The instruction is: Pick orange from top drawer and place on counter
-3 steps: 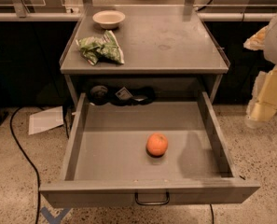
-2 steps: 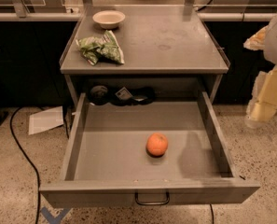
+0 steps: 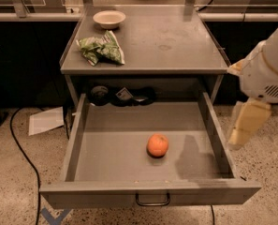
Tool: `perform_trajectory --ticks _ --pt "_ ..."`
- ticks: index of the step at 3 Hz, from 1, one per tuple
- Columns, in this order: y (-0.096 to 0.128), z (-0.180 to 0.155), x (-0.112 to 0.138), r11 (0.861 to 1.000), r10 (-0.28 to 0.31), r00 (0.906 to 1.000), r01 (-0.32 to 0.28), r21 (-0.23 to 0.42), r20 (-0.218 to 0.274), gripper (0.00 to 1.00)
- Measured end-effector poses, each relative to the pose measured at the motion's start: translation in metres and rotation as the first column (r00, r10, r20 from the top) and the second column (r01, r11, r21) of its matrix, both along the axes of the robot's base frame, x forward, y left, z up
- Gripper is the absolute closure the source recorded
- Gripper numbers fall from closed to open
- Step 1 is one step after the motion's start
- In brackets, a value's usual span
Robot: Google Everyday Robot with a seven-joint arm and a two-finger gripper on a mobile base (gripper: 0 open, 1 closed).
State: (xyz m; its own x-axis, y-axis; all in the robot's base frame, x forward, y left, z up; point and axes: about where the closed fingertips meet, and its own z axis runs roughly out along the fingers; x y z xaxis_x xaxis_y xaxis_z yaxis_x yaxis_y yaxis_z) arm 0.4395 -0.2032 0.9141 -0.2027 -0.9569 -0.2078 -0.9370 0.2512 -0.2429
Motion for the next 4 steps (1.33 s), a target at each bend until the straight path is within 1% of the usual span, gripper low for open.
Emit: perform_trajectory --ticks 1,2,3,4 --pt "0.008 -0.050 0.002 1.000 0.007 0.9999 -0.007 0.003 -0.010 0.00" --pt "0.016 -0.125 0.026 0.999 0.008 0.9998 -0.007 0.035 -0.016 0.00" --pt "0.016 -0.124 0.026 0.999 0.009 0.9999 -0.009 0.032 -0.011 0.00" --pt "0.022 -0.129 0.032 0.998 0.025 0.9997 -0.025 0.053 0.004 0.00"
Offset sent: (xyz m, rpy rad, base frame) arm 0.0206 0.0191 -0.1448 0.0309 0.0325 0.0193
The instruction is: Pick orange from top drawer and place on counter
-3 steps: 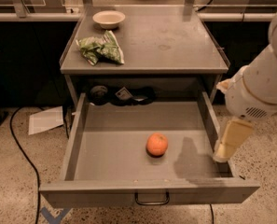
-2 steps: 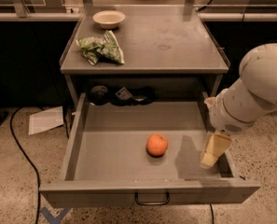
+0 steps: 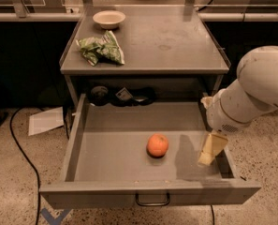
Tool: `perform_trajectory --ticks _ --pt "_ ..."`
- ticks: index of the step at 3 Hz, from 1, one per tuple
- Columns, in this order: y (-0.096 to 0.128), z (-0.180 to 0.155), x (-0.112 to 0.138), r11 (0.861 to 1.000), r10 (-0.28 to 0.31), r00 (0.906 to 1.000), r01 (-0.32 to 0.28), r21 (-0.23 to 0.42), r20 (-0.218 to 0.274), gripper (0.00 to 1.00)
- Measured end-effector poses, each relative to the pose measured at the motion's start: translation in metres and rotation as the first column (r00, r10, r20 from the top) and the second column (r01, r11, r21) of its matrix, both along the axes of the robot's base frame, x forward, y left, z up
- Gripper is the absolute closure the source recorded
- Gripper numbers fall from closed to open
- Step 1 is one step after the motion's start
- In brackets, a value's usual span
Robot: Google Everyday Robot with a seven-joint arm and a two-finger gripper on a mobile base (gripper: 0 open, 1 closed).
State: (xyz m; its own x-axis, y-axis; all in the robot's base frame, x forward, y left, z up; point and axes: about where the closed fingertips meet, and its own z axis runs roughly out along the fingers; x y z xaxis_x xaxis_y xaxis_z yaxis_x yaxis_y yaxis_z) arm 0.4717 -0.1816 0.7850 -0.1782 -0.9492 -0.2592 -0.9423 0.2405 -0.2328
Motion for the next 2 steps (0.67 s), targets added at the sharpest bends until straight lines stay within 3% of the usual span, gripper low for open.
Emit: perform_trajectory --ticks 2 --pt "0.025 -0.032 0.024 0.994 0.053 0.9985 -0.054 0.098 0.017 0.00"
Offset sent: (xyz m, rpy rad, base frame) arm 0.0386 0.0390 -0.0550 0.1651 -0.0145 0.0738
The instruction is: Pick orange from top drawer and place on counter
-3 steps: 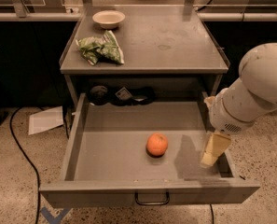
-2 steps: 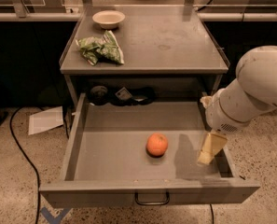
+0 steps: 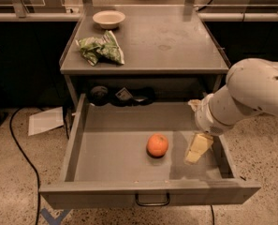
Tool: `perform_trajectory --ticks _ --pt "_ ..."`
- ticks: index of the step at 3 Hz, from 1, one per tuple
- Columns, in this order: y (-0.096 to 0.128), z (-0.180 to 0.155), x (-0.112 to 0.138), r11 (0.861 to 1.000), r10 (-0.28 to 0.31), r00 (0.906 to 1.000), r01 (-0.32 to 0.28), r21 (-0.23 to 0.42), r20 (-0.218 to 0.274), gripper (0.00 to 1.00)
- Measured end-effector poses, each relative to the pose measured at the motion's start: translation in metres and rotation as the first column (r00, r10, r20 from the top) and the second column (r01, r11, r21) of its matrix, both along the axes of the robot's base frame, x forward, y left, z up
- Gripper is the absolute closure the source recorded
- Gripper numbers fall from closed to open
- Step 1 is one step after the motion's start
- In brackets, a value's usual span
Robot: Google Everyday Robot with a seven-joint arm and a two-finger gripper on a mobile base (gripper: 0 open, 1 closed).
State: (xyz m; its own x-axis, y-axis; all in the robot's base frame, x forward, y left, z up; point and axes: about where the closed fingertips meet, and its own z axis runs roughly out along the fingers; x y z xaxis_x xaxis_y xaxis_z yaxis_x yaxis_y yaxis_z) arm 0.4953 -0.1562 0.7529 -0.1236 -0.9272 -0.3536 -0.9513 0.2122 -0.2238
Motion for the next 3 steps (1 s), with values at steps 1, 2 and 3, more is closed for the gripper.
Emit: perform_trajectory --ticks 1,2,3 --pt "0.012 -0.023 0.010 0.999 0.015 0.9998 -0.014 0.035 -0.015 0.00" --pt "0.025 -0.044 0.022 0.999 0.034 0.9991 -0.033 0.037 -0.025 0.00" --pt "0.038 -0.060 0.031 0.998 0.057 0.9979 -0.056 0.039 -0.031 0.00"
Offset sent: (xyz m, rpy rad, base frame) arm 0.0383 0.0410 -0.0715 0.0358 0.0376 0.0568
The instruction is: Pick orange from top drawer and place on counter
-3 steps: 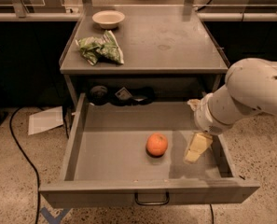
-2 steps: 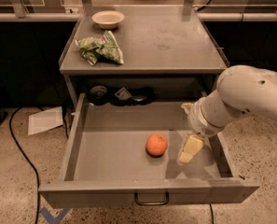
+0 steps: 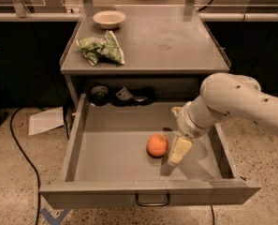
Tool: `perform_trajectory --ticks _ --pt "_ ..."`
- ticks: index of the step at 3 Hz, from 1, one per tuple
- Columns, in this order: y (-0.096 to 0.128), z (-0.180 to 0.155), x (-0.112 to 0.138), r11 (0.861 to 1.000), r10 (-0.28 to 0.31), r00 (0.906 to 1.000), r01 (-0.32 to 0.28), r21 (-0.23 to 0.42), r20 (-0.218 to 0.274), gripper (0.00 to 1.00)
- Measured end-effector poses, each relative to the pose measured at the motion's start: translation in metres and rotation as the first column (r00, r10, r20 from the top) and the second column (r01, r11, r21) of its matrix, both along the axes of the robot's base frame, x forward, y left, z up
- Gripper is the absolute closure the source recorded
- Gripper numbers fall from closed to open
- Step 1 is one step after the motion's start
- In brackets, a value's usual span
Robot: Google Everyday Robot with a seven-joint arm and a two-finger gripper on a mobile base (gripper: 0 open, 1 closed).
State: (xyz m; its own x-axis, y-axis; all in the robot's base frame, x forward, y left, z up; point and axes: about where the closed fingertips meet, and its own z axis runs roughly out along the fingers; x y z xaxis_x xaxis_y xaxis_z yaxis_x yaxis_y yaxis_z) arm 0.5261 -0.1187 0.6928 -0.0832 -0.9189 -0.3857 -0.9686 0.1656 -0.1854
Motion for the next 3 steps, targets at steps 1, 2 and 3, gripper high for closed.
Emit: perform_trajectory --ticks 1,2,3 --pt "0.027 -0.024 0.008 0.999 0.049 0.9986 -0.048 0.014 -0.019 0.00" --pt "0.027 -0.024 0.008 0.999 0.049 0.9986 -0.049 0.014 -0.019 0.00" --pt "0.037 -0.032 0.008 0.997 0.065 0.9975 -0.064 0.036 -0.030 0.00"
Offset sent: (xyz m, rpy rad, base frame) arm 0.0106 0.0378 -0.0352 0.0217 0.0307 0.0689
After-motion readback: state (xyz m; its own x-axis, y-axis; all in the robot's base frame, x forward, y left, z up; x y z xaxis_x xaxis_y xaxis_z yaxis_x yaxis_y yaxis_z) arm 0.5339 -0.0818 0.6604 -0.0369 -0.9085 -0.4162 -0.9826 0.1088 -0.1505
